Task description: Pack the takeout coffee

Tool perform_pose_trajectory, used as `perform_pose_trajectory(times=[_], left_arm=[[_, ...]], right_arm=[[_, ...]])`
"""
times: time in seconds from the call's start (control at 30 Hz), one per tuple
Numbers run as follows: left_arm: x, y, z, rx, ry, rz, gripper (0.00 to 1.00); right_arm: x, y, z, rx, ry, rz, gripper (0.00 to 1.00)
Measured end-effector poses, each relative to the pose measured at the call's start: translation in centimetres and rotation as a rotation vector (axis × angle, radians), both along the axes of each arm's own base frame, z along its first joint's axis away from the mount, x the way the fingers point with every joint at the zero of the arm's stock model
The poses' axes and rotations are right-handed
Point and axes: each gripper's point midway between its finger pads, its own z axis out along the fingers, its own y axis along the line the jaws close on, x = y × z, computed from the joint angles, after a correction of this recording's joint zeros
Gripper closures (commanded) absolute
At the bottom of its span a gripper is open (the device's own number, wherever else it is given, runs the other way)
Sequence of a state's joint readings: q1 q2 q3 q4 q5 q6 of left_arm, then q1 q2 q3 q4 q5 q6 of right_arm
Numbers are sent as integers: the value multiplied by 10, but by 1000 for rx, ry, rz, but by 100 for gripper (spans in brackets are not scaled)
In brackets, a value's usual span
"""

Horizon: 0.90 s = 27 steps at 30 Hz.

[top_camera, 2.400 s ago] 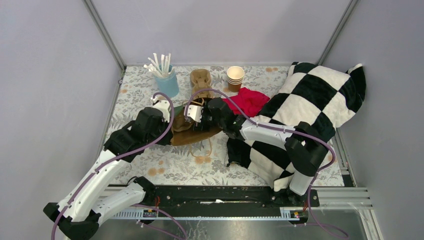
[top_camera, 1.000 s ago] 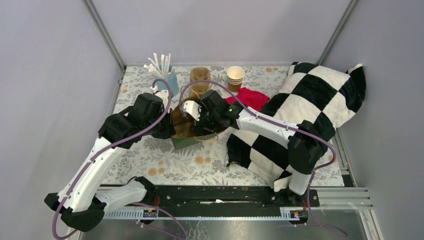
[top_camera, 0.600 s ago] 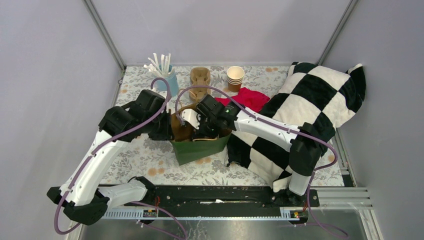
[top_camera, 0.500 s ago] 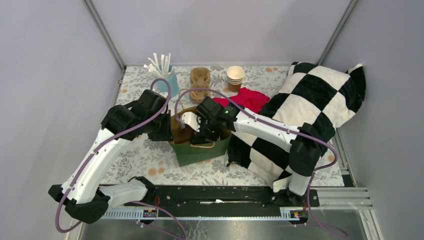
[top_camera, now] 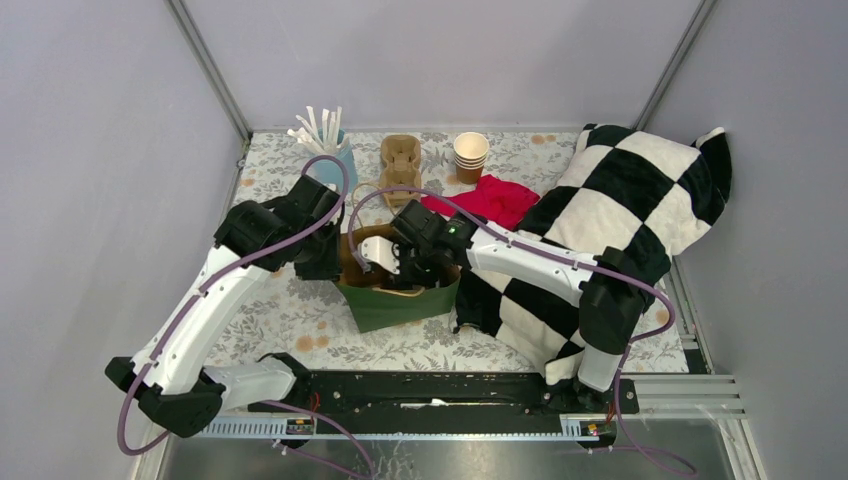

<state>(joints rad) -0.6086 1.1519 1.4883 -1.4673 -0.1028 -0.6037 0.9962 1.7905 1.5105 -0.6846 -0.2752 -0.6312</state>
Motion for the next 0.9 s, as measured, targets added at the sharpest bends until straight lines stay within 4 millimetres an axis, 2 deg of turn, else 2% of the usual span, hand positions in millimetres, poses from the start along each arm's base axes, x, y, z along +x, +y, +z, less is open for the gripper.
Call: perform_pose_trajectory(times=[0.37,0.9], left_arm=[[8,2,-6,50,16,9,100],[11,5,-5,77,-3,-8,100]], right_arm=[[-5,1,-7,-4,-26,89,22],[3,0,-11,-49,-43,64,22]])
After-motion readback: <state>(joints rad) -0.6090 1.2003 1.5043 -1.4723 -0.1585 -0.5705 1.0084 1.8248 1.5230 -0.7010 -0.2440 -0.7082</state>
